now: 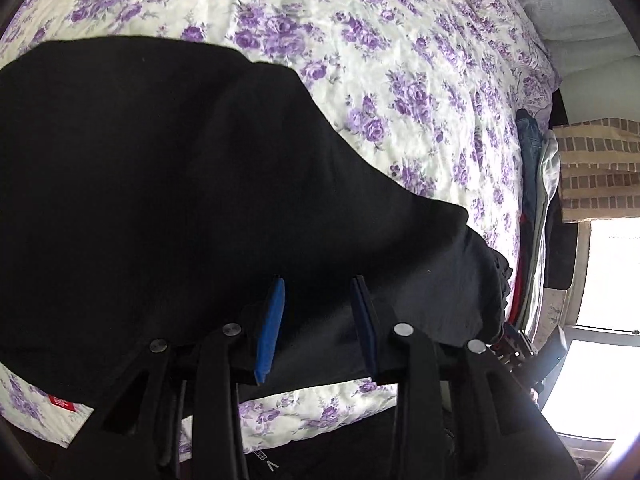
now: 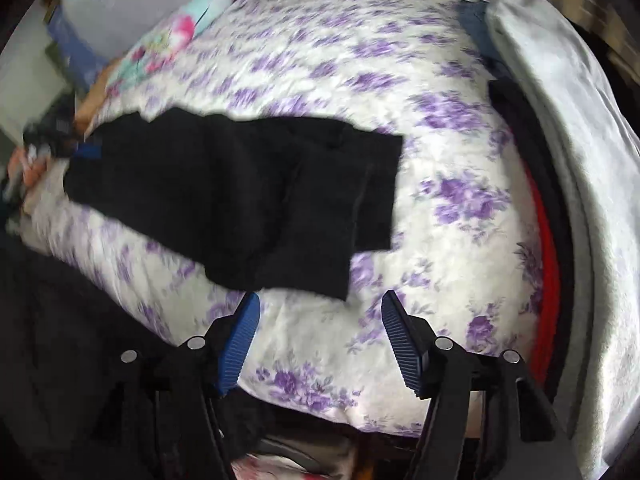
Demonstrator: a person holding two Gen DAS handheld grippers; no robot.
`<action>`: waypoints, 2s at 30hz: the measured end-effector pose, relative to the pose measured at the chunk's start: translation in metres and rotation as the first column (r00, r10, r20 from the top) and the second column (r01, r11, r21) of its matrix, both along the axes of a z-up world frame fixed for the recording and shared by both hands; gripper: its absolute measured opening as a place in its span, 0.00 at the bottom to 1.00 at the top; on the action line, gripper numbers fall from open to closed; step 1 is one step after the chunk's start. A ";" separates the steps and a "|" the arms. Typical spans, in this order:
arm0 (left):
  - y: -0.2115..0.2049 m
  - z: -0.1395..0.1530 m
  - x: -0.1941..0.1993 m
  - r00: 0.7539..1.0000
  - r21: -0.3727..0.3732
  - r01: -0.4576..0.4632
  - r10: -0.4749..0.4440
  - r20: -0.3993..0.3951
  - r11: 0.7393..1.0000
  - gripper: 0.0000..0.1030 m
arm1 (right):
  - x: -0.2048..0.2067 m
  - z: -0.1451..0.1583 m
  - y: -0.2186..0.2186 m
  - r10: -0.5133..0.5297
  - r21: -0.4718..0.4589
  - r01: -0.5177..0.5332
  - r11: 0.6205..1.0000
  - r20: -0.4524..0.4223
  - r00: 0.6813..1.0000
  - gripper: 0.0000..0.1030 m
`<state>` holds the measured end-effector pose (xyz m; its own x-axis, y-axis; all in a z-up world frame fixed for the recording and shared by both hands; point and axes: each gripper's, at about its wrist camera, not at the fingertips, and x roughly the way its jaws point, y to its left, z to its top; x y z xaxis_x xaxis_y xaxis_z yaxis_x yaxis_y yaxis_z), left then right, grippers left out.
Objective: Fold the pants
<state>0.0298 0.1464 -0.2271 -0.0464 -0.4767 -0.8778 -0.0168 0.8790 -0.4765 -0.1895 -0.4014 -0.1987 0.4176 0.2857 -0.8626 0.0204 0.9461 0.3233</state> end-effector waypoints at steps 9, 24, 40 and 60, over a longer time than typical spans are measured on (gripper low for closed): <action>-0.017 -0.018 -0.016 0.999 0.024 -0.008 0.009 -0.045 1.000 0.35 | 0.073 -0.011 0.015 0.162 -0.017 -0.162 0.987 -0.004 0.987 0.35; -0.006 -0.014 -0.038 0.991 0.031 -0.135 0.135 -0.017 0.990 0.37 | 0.102 0.021 -0.019 0.305 -0.054 -0.306 0.951 -0.019 0.952 0.17; 0.058 -0.020 -0.049 0.962 0.091 -0.272 0.269 0.043 0.958 0.39 | 0.114 -0.030 0.027 0.240 0.116 -0.228 0.967 -0.103 0.965 0.62; 0.261 0.049 -0.082 0.831 0.167 -0.440 0.329 0.449 0.882 0.74 | 0.295 0.076 0.532 0.864 -0.074 -0.865 0.496 0.139 0.484 0.68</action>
